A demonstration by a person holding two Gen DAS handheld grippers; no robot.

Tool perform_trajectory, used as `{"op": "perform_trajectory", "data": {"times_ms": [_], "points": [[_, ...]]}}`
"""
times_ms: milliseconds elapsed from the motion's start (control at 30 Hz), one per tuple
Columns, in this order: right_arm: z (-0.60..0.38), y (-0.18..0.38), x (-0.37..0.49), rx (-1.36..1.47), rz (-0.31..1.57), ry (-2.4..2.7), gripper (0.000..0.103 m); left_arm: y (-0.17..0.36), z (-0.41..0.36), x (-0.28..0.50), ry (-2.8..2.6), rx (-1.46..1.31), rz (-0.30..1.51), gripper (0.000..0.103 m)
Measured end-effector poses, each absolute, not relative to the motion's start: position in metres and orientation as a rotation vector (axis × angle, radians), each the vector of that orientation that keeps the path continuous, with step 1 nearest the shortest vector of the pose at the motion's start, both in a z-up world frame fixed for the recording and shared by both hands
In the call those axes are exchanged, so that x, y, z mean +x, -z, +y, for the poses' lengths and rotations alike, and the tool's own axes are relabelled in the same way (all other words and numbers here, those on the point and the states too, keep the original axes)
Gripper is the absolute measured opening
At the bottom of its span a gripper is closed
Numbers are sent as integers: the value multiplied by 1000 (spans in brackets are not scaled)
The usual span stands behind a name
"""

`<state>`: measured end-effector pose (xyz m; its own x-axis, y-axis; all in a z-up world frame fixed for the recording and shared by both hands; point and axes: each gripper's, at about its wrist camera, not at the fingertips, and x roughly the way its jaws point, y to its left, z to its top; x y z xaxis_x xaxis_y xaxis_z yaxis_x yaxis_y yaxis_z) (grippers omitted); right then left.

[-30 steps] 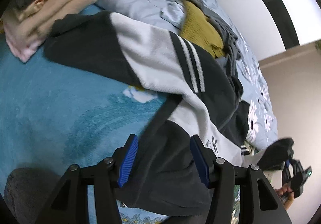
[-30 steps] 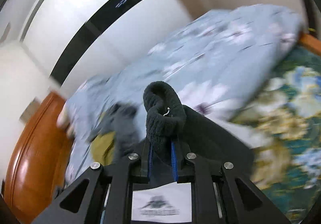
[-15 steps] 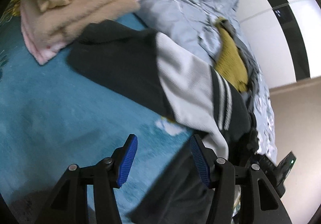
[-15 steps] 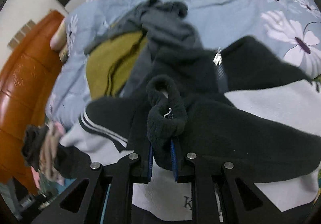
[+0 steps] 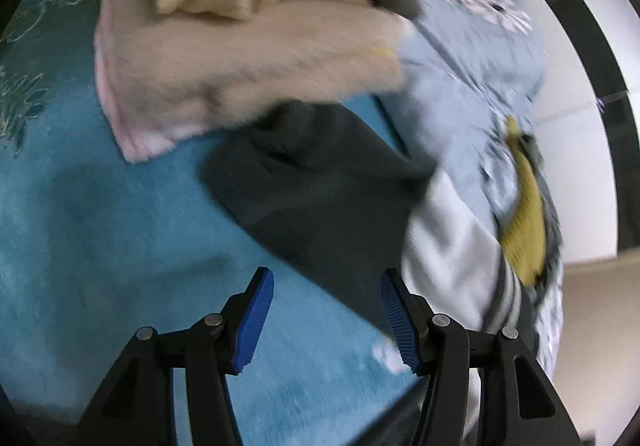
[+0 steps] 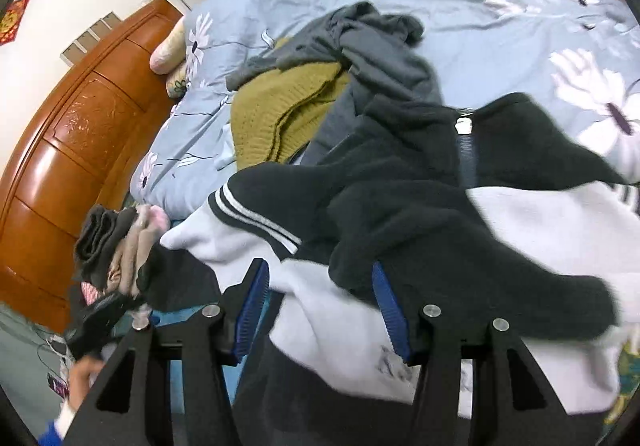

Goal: Fold clothes

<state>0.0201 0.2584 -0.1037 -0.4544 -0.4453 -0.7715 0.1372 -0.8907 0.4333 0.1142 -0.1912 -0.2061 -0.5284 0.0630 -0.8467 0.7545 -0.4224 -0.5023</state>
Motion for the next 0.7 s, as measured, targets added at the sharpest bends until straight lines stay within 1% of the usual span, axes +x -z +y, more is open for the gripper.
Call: {"op": "perform_trajectory", "data": {"times_ms": [100,200,233,267,300,333,367,400,467,533,633,700], "points": [[275,92,36,1398,-439,2409,55,217,-202,113,1940,1106,1322,60],[299,80,52,1409,-504,2442,55,225,-206,109,1930,1087,1290,57],[306,77,56,1411,-531,2453,55,227,-207,108,1938,1080,1261,53],[313,74,61,1413,-556,2462,55,229,-208,107,1939,1079,1246,43],[319,72,66,1414,-574,2471,55,232,-209,106,1938,1078,1233,39],[325,69,71,1416,-589,2481,55,234,-210,105,1938,1076,1232,26],[330,67,75,1425,-594,2495,55,236,-211,105,1937,1075,1232,21],[335,65,80,1432,-601,2507,55,238,-212,104,1937,1073,1232,19],[344,62,87,1436,-627,2516,55,235,-213,102,1950,1078,1224,8],[352,59,93,1436,-648,2525,55,221,-208,103,1990,1065,1195,6],[363,56,100,1422,-690,2538,55,175,-188,100,2186,1010,1092,5],[371,55,106,1401,-728,2543,55,133,-170,95,2345,954,1011,5]]}}
